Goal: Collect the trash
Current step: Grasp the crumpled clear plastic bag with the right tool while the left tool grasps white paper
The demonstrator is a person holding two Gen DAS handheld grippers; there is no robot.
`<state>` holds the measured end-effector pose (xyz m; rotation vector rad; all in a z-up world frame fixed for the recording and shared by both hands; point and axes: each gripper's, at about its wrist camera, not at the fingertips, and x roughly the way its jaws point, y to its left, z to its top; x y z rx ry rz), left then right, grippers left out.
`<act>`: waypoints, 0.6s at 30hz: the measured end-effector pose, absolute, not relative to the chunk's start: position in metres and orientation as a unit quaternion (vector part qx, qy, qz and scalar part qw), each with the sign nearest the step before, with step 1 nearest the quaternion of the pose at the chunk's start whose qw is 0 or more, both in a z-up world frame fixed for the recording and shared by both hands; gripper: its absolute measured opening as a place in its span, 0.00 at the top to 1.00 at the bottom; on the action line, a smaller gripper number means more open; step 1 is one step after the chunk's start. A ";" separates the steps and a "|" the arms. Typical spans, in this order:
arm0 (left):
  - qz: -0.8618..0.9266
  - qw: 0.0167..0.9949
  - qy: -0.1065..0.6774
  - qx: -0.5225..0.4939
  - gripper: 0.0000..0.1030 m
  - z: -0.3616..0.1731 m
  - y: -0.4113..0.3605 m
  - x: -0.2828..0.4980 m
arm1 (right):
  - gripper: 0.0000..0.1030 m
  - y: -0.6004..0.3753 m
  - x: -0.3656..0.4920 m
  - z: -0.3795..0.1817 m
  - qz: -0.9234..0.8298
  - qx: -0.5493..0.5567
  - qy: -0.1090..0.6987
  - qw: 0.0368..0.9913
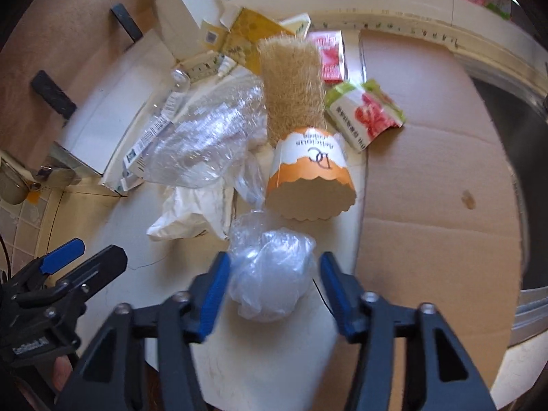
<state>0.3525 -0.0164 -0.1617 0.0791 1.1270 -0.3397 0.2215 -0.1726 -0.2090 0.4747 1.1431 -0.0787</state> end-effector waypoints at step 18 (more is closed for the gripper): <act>-0.187 0.815 0.548 0.012 0.01 -0.194 -0.051 0.386 | 0.65 -0.191 0.140 -0.171 -0.032 0.285 0.498 0.818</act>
